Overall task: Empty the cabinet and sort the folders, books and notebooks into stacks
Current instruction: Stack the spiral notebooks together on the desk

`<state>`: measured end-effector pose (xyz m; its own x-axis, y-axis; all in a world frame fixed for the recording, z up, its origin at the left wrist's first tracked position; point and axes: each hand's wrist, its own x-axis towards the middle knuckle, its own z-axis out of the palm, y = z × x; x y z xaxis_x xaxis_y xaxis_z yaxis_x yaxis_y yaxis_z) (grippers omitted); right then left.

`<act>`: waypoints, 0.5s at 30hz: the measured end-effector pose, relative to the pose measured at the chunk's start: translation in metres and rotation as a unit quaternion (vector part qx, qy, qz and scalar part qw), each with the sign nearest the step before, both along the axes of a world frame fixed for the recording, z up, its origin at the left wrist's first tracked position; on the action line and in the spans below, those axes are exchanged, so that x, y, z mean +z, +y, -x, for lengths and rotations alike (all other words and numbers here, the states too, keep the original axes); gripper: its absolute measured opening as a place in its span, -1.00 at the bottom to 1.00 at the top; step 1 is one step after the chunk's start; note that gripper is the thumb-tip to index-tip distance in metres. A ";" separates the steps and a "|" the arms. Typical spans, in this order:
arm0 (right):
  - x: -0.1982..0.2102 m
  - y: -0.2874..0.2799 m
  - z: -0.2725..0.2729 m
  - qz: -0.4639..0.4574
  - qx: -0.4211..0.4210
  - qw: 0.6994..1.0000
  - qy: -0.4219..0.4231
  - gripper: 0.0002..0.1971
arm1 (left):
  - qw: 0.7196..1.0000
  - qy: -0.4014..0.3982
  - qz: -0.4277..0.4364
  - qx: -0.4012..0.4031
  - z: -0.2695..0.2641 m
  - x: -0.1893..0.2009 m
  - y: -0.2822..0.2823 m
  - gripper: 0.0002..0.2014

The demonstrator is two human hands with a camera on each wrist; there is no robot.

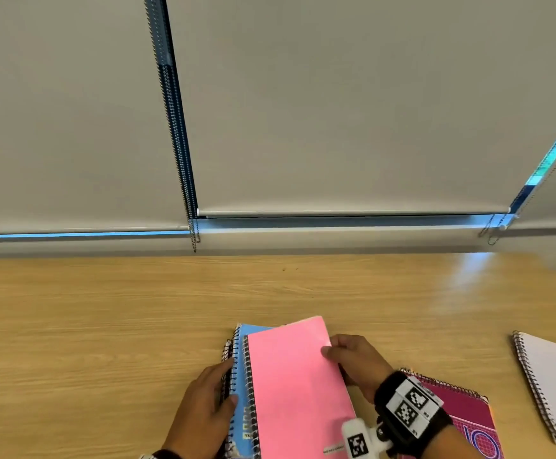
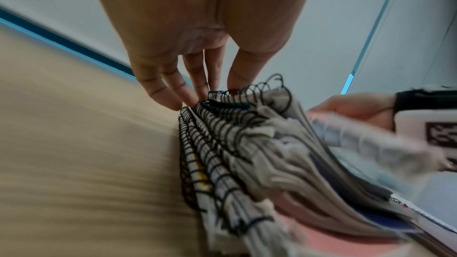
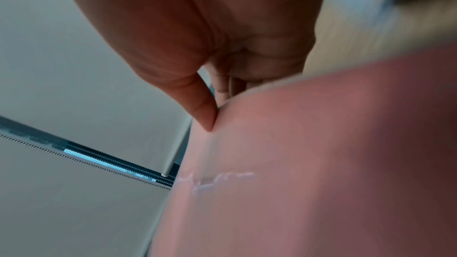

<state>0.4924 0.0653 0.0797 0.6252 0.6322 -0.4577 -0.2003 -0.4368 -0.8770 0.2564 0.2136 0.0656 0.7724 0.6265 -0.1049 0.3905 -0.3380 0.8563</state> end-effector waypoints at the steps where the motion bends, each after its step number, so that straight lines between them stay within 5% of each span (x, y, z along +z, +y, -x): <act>1: 0.002 0.001 0.000 -0.012 -0.010 1.000 0.016 -0.83 | 1.000 0.003 -0.002 -0.003 -0.001 -0.001 0.000 -0.40; 5: -0.008 0.013 0.010 0.010 -0.051 0.997 0.049 -0.91 | 1.000 0.009 0.004 0.006 0.001 -0.005 0.002 -0.33; 12: -0.011 0.018 0.029 0.105 -0.037 0.980 -0.165 -0.98 | 0.999 0.018 0.032 0.038 0.000 -0.010 -0.005 -0.38; 15: -0.012 0.018 0.036 0.142 0.021 0.973 -0.179 -0.74 | 0.994 0.005 0.077 0.075 -0.004 -0.008 -0.008 -0.54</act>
<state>0.4568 0.0829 0.0676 0.7526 0.5408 -0.3758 0.1192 -0.6731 -0.7298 0.2609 0.2051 0.0576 0.6694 0.7108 -0.2161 0.4361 -0.1405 0.8888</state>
